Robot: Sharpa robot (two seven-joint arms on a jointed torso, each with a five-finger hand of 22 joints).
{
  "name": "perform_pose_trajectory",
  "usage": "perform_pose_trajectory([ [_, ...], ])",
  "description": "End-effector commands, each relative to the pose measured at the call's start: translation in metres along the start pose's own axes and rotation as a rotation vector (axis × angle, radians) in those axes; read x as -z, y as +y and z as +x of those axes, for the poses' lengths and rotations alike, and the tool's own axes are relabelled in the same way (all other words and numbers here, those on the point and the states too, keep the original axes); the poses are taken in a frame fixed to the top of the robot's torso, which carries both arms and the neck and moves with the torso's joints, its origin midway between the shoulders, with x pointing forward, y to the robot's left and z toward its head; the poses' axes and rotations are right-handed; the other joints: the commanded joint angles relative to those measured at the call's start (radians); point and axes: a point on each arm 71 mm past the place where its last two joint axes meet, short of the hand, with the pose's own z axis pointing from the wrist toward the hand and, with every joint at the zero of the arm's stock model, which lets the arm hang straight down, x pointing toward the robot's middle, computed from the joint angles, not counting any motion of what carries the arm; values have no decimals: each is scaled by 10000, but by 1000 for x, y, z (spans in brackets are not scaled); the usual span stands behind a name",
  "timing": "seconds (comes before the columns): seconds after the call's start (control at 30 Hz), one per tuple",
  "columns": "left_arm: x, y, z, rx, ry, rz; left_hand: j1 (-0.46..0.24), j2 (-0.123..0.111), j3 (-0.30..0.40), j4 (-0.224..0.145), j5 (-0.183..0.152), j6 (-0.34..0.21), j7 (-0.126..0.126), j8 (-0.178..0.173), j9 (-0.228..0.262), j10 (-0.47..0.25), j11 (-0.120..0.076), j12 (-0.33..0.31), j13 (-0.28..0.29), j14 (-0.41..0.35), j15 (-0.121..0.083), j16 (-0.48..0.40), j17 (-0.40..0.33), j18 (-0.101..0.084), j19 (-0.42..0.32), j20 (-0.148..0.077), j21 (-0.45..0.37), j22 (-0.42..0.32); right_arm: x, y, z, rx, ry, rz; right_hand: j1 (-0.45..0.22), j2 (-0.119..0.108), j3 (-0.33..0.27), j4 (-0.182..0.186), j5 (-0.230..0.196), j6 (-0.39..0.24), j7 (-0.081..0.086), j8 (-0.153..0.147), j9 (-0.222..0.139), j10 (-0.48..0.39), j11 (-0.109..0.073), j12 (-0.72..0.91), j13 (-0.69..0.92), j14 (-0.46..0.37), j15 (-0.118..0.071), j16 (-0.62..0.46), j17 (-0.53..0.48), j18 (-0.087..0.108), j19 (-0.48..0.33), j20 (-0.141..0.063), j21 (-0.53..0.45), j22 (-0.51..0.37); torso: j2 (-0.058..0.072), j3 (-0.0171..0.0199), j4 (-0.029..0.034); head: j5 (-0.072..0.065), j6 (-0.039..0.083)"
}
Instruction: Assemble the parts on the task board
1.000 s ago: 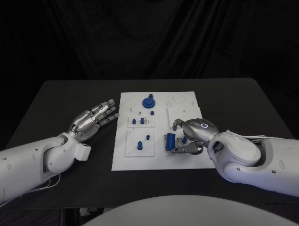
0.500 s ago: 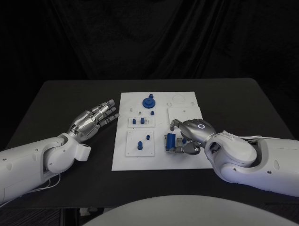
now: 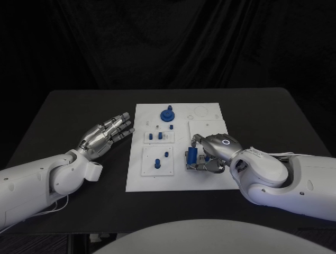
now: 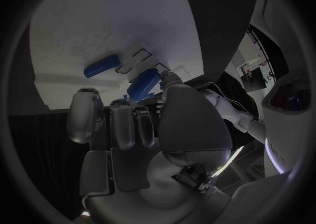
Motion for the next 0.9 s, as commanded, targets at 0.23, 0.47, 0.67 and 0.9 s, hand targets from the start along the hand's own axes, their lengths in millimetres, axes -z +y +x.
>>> perform_pose_trajectory([
  [0.23, -1, 1, 2, 187, 145, 74, -71, -33, 76, 14, 40, 22, 131, 47, 14, 29, 70, 74, 13, 6, 39, 40, 15, 177, 15, 66, 44, -10, 0, 2, 2, 189, 164, -174, 92, 57, 156, -14, 999, 133, 0, 21, -322, 1072, -62, 25, 2632, 367, -21, 29, 565, 82, -7, -75, 24, 1702, -14, 1, 0, 13, -1],
  [0.47, 0, 1, 2, 197, 149, 67, -71, -33, 76, 14, 40, 22, 131, 47, 14, 29, 70, 74, 13, 6, 39, 40, 15, 177, 15, 66, 44, -10, -1, 2, 3, 266, 293, -119, 84, -33, 78, -6, -398, -10, 48, -15, -538, 1070, -12, 24, 2630, 335, 19, -5, 514, 96, -60, -50, -73, 1678, -14, -3, 2, 15, -1],
  [0.67, 0, 1, 2, 216, 169, 55, -88, -31, 93, 13, 39, 13, 132, 45, 12, 39, 109, 87, 15, 6, 34, 41, 15, 182, 14, 68, 44, -12, -3, 2, 5, 361, 442, -42, 200, -118, -35, -34, -1825, -121, 94, 79, -686, 1035, 40, -3, 2604, 301, 67, -41, 454, 117, -108, -1, -180, 1650, -9, -1, 0, 12, -1],
  [0.9, 0, 1, 3, 233, 186, 45, -97, -28, 101, 15, 39, 5, 134, 43, 10, 44, 125, 93, 16, 4, 33, 40, 15, 185, 11, 69, 43, -18, -4, 3, 5, 401, 507, -48, 539, -118, 32, -121, -1843, -187, 109, 163, -744, 1038, 56, 0, 2607, 289, 84, -41, 449, 122, -122, 19, -204, 1646, -8, 0, 4, 16, -1],
])
